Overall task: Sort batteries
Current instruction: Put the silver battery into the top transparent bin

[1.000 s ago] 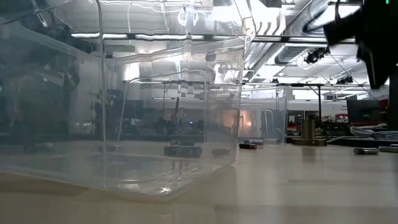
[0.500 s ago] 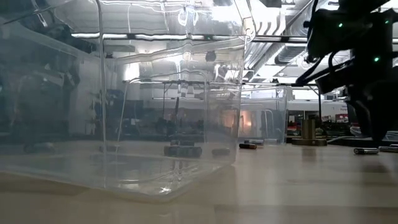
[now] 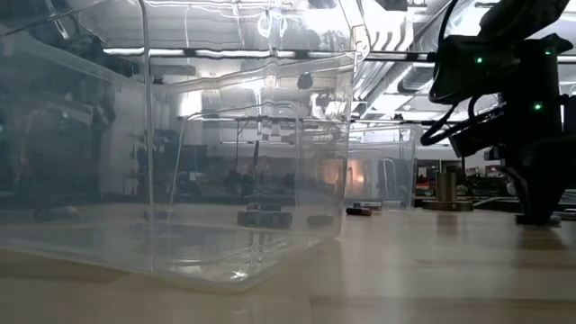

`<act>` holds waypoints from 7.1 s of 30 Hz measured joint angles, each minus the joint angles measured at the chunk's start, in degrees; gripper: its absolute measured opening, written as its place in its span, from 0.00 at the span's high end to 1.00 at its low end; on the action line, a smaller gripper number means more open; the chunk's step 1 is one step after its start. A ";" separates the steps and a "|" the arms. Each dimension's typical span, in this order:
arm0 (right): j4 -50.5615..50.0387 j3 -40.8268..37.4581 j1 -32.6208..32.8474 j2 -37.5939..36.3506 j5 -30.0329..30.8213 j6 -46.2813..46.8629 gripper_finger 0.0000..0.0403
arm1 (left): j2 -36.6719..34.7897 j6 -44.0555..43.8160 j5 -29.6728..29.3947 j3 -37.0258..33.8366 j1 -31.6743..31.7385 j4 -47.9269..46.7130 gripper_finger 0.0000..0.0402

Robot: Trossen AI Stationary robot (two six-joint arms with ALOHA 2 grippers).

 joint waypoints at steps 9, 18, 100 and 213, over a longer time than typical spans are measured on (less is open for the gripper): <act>-8.44 18.22 -0.43 -10.05 13.62 4.88 0.98 | 0.00 0.00 -0.09 0.00 -0.01 -0.06 1.00; 1.24 29.95 -16.84 -8.95 29.17 0.68 0.98 | 0.00 0.00 -0.09 0.00 -0.02 0.00 1.00; -9.48 6.07 14.90 -4.37 3.12 43.34 0.98 | -0.02 0.01 -0.08 0.00 -0.02 -0.02 1.00; -18.61 25.85 2.78 -15.14 43.24 61.27 0.99 | -0.01 0.01 -0.07 -0.02 -0.01 0.01 1.00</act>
